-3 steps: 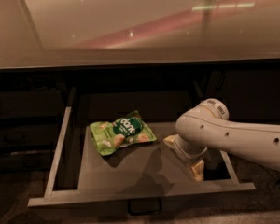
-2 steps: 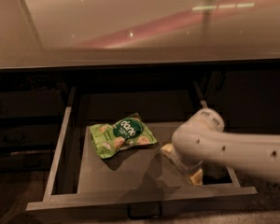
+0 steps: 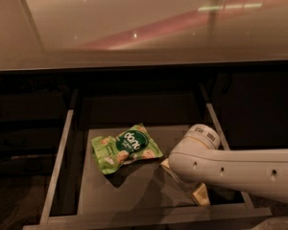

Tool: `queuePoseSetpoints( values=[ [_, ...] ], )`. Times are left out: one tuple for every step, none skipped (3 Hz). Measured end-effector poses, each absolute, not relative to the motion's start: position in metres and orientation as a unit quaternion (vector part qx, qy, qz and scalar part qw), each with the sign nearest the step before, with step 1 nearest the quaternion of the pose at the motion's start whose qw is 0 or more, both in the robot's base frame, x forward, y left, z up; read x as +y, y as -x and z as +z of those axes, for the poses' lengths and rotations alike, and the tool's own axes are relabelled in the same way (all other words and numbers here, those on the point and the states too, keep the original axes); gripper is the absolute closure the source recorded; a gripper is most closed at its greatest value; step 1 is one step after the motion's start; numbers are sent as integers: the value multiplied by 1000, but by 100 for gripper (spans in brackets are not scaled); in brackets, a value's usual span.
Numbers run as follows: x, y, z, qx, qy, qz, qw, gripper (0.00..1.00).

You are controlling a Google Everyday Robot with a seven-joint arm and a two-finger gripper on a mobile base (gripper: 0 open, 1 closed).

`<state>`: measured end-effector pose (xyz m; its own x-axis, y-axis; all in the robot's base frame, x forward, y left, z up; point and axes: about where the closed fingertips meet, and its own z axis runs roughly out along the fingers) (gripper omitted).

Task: Open top drawer

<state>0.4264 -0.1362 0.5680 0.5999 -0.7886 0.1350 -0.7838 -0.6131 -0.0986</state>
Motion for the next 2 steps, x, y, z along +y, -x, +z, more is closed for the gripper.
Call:
queuePoseSetpoints(
  values=[
    [-138,-434,576,444,892,-80,22,0],
    [-137,-443,619,450,886,-104,44,0]
  ],
)
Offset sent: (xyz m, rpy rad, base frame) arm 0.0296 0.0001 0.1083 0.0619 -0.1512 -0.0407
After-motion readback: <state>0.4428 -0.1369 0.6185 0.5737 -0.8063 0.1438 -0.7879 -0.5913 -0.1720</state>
